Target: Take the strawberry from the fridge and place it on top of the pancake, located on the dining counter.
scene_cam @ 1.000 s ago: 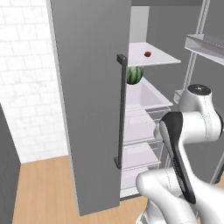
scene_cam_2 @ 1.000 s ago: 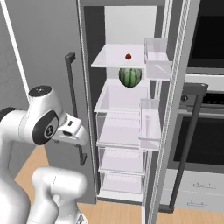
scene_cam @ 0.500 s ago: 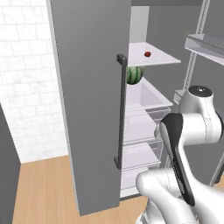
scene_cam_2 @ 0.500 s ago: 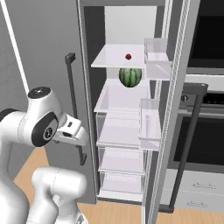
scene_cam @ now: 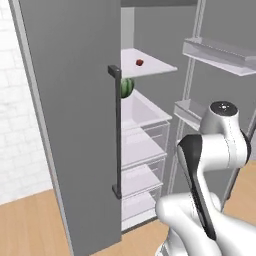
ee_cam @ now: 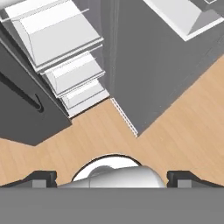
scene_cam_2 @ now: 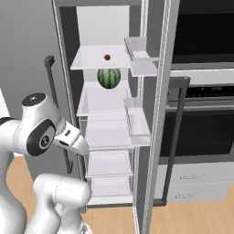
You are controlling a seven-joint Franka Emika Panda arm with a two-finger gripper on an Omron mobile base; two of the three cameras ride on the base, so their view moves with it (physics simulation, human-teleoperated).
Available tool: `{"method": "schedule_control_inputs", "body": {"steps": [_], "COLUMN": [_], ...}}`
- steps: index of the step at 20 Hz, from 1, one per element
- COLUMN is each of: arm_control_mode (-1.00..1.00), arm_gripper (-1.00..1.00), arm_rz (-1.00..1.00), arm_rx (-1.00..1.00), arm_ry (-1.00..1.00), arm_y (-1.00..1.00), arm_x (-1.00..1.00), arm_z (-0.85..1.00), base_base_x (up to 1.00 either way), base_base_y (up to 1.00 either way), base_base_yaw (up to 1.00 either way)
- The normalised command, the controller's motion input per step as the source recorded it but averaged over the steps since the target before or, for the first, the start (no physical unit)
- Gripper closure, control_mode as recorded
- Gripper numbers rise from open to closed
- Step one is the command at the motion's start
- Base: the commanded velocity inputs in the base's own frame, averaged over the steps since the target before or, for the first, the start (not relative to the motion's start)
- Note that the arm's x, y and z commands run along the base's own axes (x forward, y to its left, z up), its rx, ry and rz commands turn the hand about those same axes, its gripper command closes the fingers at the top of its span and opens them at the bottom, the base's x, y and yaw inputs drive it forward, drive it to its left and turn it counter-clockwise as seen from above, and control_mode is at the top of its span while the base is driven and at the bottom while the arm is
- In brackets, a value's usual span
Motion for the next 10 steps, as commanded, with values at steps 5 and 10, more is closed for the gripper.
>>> {"method": "schedule_control_inputs", "body": {"steps": [5,10], "arm_control_mode": [1.0,1.0], "arm_gripper": [-1.0,-1.0], "arm_rz": [0.0,0.0], "arm_rx": [0.0,0.0], "arm_ry": [0.0,0.0], "arm_y": [0.0,0.0], "arm_x": [0.0,0.0], "arm_z": [0.0,0.0], "base_base_x": [0.8,0.81], "base_base_y": [0.04,0.0], "base_base_yaw": [-0.09,0.0]}}
